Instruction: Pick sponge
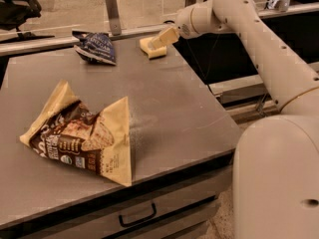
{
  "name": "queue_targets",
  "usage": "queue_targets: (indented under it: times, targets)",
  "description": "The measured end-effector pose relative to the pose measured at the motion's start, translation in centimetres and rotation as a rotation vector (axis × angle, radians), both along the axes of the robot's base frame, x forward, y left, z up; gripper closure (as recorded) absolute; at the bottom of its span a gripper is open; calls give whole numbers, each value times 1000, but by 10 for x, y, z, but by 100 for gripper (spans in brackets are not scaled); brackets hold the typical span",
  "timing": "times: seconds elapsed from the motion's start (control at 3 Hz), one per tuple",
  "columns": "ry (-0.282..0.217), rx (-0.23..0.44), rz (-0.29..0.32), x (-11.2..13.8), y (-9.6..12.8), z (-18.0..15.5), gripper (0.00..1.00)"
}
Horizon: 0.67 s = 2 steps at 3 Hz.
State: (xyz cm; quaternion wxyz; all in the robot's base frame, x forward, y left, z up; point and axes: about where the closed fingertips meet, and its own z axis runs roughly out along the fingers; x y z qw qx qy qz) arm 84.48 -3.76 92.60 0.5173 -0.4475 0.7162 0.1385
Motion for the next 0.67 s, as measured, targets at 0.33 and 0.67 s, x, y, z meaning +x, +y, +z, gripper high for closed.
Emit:
queue_targets:
  times: [0.33,0.67]
  targets:
    - [25,10,-6,7,6,-20,0]
    - [46,6,-10,13,11,-39,0]
